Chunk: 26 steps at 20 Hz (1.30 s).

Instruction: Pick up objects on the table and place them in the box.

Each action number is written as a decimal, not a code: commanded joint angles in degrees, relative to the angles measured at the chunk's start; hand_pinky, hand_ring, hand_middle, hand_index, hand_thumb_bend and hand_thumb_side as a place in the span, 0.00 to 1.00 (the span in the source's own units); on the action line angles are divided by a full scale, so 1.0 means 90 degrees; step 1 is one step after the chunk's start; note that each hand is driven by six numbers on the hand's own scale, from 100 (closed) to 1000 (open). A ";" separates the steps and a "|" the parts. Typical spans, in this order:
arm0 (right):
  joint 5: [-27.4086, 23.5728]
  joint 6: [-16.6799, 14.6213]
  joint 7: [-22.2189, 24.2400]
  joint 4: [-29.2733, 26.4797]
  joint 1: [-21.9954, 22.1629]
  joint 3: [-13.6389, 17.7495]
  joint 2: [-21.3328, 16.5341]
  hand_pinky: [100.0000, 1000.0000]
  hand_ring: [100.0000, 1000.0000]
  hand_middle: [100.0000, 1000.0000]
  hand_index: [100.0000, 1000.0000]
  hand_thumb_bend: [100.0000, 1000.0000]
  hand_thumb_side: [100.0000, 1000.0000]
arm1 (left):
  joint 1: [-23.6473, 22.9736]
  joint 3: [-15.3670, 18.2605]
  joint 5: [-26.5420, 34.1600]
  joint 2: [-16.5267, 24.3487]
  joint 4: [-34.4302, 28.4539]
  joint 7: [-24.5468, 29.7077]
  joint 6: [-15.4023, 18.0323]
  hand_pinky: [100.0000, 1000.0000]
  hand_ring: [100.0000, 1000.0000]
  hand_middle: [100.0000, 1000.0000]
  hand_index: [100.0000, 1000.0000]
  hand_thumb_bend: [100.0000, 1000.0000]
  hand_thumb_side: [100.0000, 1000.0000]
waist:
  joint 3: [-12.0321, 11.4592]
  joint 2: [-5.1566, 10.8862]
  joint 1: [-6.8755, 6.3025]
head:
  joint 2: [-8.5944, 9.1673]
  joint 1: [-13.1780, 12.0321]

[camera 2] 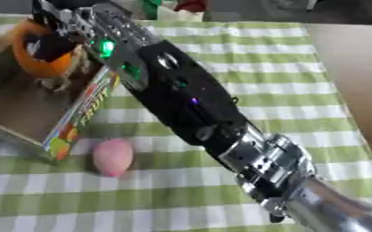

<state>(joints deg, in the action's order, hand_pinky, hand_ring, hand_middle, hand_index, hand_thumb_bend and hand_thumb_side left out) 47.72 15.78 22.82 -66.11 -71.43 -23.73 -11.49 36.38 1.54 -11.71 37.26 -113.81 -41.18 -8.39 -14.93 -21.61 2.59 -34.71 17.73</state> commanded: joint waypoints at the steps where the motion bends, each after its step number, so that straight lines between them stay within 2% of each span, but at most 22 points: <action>1: 0.0284 -0.0122 -0.0193 0.0216 -0.0084 0.0000 0.0101 0.67 0.67 0.45 0.54 0.00 0.30 | 0.0103 0.0033 0.0003 0.0115 -0.0087 0.0002 0.0020 0.74 0.73 0.73 0.87 0.01 1.00 | -0.0026 0.0111 -0.0048 | 0.0066 -0.0005; 2: 0.0325 -0.0173 -0.0216 0.0263 -0.0074 -0.0014 0.0125 0.67 0.68 0.45 0.54 0.00 0.28 | 0.0107 0.0034 0.0003 0.0112 -0.0087 0.0002 0.0019 0.74 0.73 0.73 0.87 0.01 1.00 | -0.0029 0.0106 -0.0045 | 0.0066 -0.0006; 3: 0.0366 -0.0209 -0.0226 0.0300 -0.0066 -0.0029 0.0138 0.67 0.69 0.46 0.55 0.00 0.30 | 0.0110 0.0033 0.0003 0.0110 -0.0087 0.0002 0.0020 0.74 0.73 0.73 0.87 0.01 1.00 | -0.0031 0.0103 -0.0043 | 0.0065 -0.0007; 5: 0.0451 -0.0280 -0.0178 0.0346 -0.0053 -0.0078 0.0151 0.68 0.72 0.51 0.62 0.00 0.36 | 0.0110 0.0031 0.0002 0.0108 -0.0087 0.0005 0.0019 0.74 0.73 0.73 0.87 0.01 1.00 | -0.0030 0.0100 -0.0040 | 0.0058 -0.0013; 8: 0.0589 -0.0425 0.0163 0.0367 -0.0044 -0.0146 0.0142 0.74 0.81 0.71 0.80 0.00 0.61 | 0.0097 0.0033 0.0001 0.0109 -0.0087 0.0005 0.0013 0.74 0.73 0.73 0.87 0.01 1.00 | -0.0022 0.0108 -0.0038 | 0.0043 -0.0039; 11: 0.0757 -0.0510 0.0561 0.0242 -0.0069 -0.0142 0.0101 0.78 0.88 0.78 0.87 0.00 0.77 | 0.0083 0.0036 0.0001 0.0109 -0.0087 0.0002 0.0010 0.74 0.73 0.73 0.87 0.01 1.00 | -0.0009 0.0126 -0.0040 | 0.0027 -0.0071; 12: 0.0812 -0.0506 0.0669 0.0184 -0.0078 -0.0137 0.0086 0.78 0.89 0.79 0.88 0.02 0.77 | 0.0077 0.0036 0.0001 0.0109 -0.0087 0.0003 0.0009 0.74 0.73 0.73 0.87 0.01 1.00 | -0.0005 0.0131 -0.0041 | 0.0021 -0.0078; 13: 0.0873 -0.0501 0.0761 0.0118 -0.0093 -0.0136 0.0068 0.79 0.91 0.81 0.91 0.23 0.78 | 0.0071 0.0036 0.0001 0.0110 -0.0087 0.0003 0.0006 0.74 0.73 0.73 0.87 0.01 1.00 | -0.0001 0.0139 -0.0043 | 0.0017 -0.0083; 14: 0.0919 -0.0495 0.0843 0.0046 -0.0106 -0.0129 0.0054 0.79 0.91 0.81 0.92 0.25 0.78 | 0.0066 0.0038 0.0002 0.0112 -0.0087 0.0002 0.0004 0.74 0.73 0.73 0.87 0.01 1.00 | 0.0003 0.0145 -0.0045 | 0.0014 -0.0086; 15: 0.0937 -0.0490 0.0909 -0.0037 -0.0120 -0.0115 0.0040 0.80 0.92 0.82 0.93 0.41 0.81 | 0.0063 0.0038 0.0002 0.0113 -0.0087 0.0002 0.0002 0.74 0.73 0.73 0.87 0.01 1.00 | 0.0007 0.0154 -0.0048 | 0.0011 -0.0089; 16: 0.0936 -0.0482 0.0957 -0.0119 -0.0129 -0.0102 0.0025 0.80 0.92 0.82 0.94 0.48 0.83 | 0.0060 0.0039 0.0001 0.0114 -0.0087 0.0003 0.0002 0.74 0.73 0.73 0.87 0.01 1.00 | 0.0010 0.0160 -0.0050 | 0.0008 -0.0091; 21: 0.0679 -0.0423 0.0835 -0.0899 -0.0198 0.0020 -0.0243 0.80 0.92 0.82 0.94 0.50 0.89 | -0.0001 0.0052 -0.0007 0.0133 -0.0087 -0.0008 -0.0014 0.74 0.73 0.73 0.86 0.01 1.00 | 0.0062 0.0215 -0.0057 | -0.0036 -0.0145; 26: 0.0094 -0.0371 0.0850 -0.2320 -0.0122 0.0059 -0.1163 0.80 0.92 0.82 0.92 0.48 0.94 | -0.0138 0.0094 -0.0033 0.0197 -0.0087 -0.0059 -0.0043 0.74 0.73 0.73 0.87 0.01 1.00 | 0.0178 0.0309 -0.0042 | -0.0144 -0.0319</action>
<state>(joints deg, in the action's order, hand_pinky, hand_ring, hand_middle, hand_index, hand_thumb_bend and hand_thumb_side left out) 50.14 12.22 30.49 -83.18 -71.48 -23.98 -19.04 34.73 1.59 -11.71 37.28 -113.81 -41.47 -8.67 -13.20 -20.28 2.60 -35.64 15.29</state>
